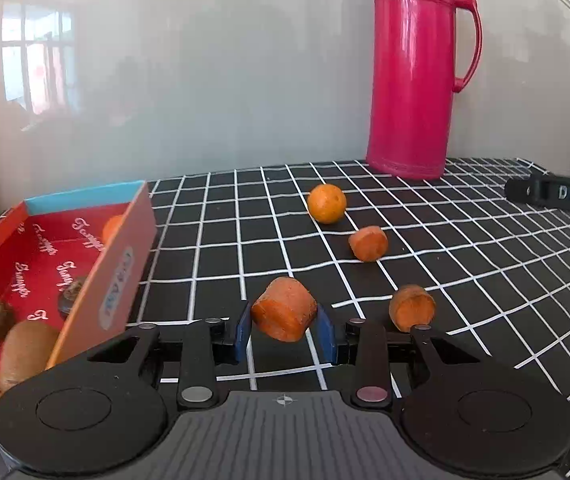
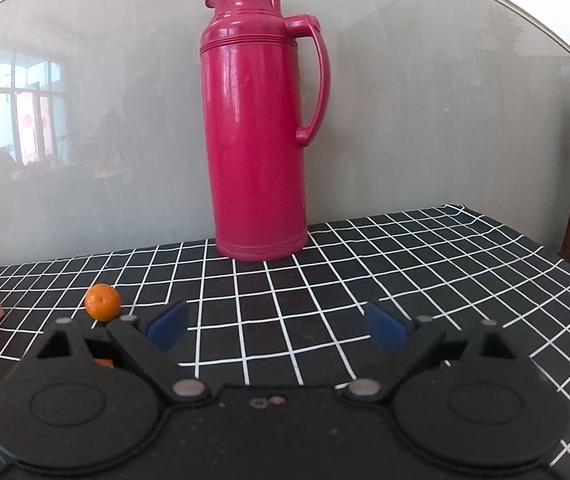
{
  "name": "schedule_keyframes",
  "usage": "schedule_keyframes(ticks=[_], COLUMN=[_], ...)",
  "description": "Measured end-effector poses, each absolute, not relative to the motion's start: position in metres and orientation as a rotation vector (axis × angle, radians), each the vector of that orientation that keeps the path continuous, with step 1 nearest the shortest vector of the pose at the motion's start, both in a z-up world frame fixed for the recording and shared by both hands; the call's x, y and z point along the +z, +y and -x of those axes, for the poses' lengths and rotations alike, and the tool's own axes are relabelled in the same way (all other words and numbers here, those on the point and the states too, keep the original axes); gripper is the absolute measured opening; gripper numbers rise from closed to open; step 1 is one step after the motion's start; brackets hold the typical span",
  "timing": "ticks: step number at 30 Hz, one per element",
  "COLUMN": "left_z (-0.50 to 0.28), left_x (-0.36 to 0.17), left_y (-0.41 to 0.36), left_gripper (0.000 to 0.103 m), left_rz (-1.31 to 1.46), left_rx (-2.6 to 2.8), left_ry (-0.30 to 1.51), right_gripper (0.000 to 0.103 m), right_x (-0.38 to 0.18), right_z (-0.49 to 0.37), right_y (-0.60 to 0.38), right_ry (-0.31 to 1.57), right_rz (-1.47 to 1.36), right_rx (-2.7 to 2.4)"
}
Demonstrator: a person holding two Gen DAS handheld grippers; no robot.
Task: Organize fruits
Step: 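Close the left tool on the orange chunk and lift it, then carry the orange chunk into the red box and open the left tool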
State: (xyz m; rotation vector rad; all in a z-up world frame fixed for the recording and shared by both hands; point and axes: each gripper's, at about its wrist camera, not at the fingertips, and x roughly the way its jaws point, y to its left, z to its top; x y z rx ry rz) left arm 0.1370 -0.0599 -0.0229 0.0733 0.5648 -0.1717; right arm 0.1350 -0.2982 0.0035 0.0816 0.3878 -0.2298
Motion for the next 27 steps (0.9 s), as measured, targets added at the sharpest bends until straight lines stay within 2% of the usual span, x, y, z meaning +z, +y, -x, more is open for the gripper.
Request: schedule_keyframes(ticks=[27], left_z=[-0.107], left_x=[0.007], left_y=[0.039], left_gripper=[0.036], left_rz=[-0.027], left_rx=[-0.007], left_ry=[0.465], right_gripper=[0.094], right_x=[0.013], right_z=[-0.149], right_y=[-0.204], right_ry=[0.398], right_rz=[-0.011], right_rx=[-0.116])
